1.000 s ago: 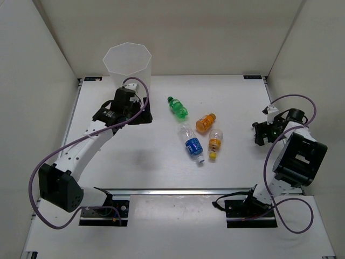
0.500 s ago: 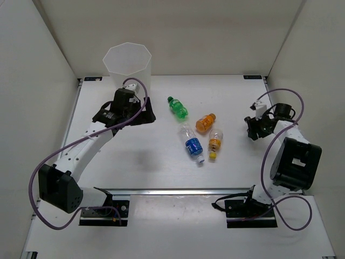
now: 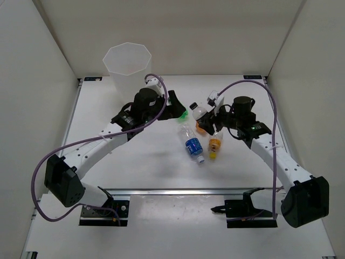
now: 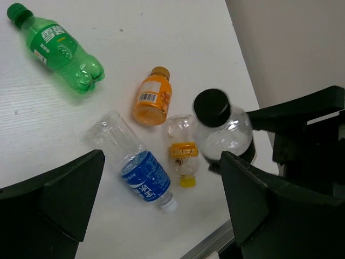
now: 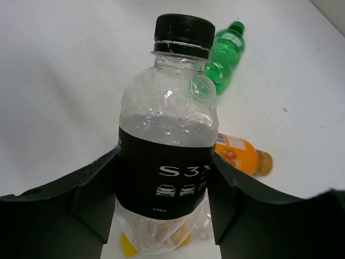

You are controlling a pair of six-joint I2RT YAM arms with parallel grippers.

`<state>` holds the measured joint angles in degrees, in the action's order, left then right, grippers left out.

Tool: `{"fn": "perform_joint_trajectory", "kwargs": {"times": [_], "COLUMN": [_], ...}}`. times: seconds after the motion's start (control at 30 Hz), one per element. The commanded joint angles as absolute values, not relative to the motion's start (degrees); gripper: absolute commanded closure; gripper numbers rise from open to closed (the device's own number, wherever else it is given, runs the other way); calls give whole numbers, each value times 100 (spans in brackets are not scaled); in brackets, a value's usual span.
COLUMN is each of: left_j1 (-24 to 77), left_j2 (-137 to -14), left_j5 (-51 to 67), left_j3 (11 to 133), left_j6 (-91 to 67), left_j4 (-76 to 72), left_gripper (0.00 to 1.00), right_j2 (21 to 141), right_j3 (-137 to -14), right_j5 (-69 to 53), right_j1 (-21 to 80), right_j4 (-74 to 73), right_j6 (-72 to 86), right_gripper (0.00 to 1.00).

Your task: Put the plastic bottles in the bin

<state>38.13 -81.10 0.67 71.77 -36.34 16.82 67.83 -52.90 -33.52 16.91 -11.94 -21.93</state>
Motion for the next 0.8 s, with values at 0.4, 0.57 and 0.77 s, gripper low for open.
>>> {"fn": "perform_joint_trajectory", "kwargs": {"times": [0.4,0.57,0.77], "left_j1": [4728,4677,4501], "left_j2": [-7761,-7954,-7770], "left_j5": [-896,-564,-510], "left_j3": [6267,6293,6091], "left_j6": [-4069,-4025,-4061], "left_j4": [431,325,263], "left_gripper": [24,40,79], "right_j2": [6768,6882,6917], "right_j3": [-5186,-5317,-5300], "right_j5": [-3437,-3437,-3603], "right_j1": [2768,3102,2980], "right_j4": [272,246,342], "right_j6": [-27,-141,-176], "right_gripper": [53,53,52]}}
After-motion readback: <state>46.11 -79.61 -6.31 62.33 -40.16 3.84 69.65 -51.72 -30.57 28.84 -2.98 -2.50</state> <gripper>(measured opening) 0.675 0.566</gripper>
